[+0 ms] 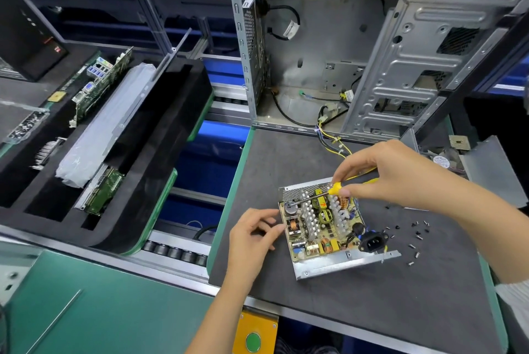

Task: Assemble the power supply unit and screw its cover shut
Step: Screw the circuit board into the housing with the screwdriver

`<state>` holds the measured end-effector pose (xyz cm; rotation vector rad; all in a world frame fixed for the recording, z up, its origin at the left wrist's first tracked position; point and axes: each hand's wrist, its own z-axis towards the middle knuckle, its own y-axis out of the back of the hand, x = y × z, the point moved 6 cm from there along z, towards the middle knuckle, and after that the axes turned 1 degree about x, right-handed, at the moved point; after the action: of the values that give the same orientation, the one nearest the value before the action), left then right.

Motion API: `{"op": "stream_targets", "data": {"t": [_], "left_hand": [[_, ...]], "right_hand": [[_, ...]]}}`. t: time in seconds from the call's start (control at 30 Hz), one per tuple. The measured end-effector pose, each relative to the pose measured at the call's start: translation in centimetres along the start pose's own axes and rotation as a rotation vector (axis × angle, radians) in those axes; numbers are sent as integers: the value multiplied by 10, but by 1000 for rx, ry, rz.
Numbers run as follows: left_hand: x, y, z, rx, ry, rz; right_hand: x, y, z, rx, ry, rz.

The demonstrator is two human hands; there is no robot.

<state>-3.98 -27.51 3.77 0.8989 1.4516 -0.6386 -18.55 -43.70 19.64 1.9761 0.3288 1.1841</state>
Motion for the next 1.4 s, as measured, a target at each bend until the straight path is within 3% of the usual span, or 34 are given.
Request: {"op": "stream_targets", "data": {"t": [0.17, 0.67, 1.4], "left_hand": [[5, -8, 1, 19, -113, 235], [9, -9, 4, 178, -150, 239], [9, -5, 4, 88, -232, 213]], "right_hand": [[5, -10, 1, -71, -42, -192], [47, -40, 48, -44, 174, -761], [53, -50, 63, 37, 155, -911]]}}
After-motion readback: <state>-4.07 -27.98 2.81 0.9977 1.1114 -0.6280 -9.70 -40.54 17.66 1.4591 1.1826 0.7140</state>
